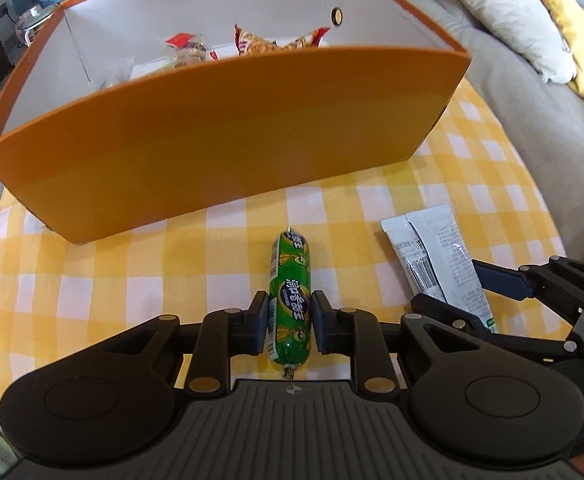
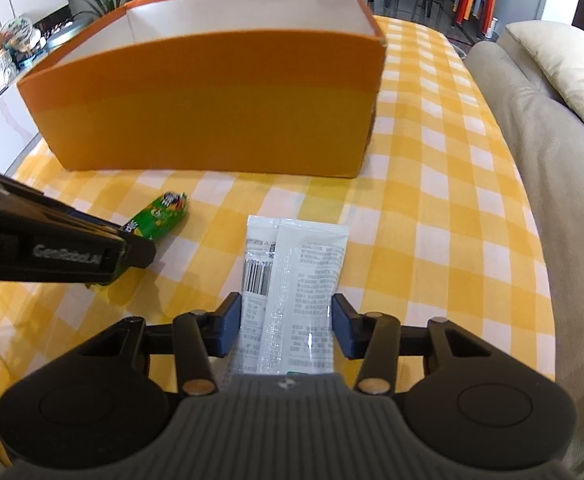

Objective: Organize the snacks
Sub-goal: 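Grasp the green stick snack with the left tool while the right tool grasps the white packet, then lift the stick snack and white packet over the orange box with both tools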

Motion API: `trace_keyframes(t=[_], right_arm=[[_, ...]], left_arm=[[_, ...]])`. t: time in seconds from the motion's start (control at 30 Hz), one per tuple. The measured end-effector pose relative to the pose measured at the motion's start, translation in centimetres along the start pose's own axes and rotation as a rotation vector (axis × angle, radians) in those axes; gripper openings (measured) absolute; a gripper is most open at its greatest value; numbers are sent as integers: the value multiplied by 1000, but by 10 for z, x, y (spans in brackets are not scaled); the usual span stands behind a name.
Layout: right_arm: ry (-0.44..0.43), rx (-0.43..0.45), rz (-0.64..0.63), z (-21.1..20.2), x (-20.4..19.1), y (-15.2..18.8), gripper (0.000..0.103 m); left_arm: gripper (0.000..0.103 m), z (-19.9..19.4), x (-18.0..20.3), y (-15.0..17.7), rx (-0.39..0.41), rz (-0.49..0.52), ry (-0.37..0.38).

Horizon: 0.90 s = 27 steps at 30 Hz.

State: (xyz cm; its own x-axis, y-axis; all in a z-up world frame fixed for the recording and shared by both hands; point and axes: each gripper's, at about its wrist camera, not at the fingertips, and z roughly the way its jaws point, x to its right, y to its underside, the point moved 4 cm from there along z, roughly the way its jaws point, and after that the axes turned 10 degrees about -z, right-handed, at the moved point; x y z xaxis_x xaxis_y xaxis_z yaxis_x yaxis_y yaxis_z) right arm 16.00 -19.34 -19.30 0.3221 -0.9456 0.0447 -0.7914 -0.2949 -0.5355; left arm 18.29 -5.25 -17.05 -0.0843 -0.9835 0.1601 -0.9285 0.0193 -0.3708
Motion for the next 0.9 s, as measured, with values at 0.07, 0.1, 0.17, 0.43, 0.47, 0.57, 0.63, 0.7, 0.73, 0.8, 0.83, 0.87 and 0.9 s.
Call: trace_keyframes(t=[0.07, 0.1, 0.17, 0.43, 0.47, 0.57, 0.63, 0.7, 0.73, 0.8, 0.83, 0.87, 0.9], right_arm=[[8, 8, 11, -4, 2, -1, 46], [12, 14, 17, -7, 3, -1, 46], [17, 29, 26, -14, 5, -3, 46], [22, 99, 56, -45, 7, -10, 45], [20, 106, 62, -49, 7, -10, 45], [-4, 132, 101, -61, 10, -13, 45], [-15, 155, 118, -69, 12, -16, 45], [-15, 178, 121, -78, 13, -22, 45], [-13, 190, 122, -82, 13, -26, 45], [-12, 212, 127, -89, 14, -33, 45], [-14, 223, 129, -92, 15, -37, 45], [-16, 231, 131, -95, 15, -41, 45], [-17, 238, 130, -99, 14, -44, 45]], left_arm=[[24, -7, 1, -1, 10, -8, 14], [24, -10, 1, -1, 19, -9, 20], [24, -18, 2, -3, 33, -12, 32], [24, -50, 8, -7, 105, -13, 101], [24, -54, 9, -7, 115, -16, 115], [24, -70, 11, -10, 153, -16, 149], [24, -80, 13, -12, 177, -10, 158], [24, -89, 14, -16, 201, -5, 168], [24, -92, 15, -18, 211, -2, 171], [24, -100, 15, -22, 231, 8, 180], [24, -104, 16, -25, 242, 14, 182], [24, -107, 16, -28, 251, 18, 183], [24, -111, 16, -32, 262, 21, 183]])
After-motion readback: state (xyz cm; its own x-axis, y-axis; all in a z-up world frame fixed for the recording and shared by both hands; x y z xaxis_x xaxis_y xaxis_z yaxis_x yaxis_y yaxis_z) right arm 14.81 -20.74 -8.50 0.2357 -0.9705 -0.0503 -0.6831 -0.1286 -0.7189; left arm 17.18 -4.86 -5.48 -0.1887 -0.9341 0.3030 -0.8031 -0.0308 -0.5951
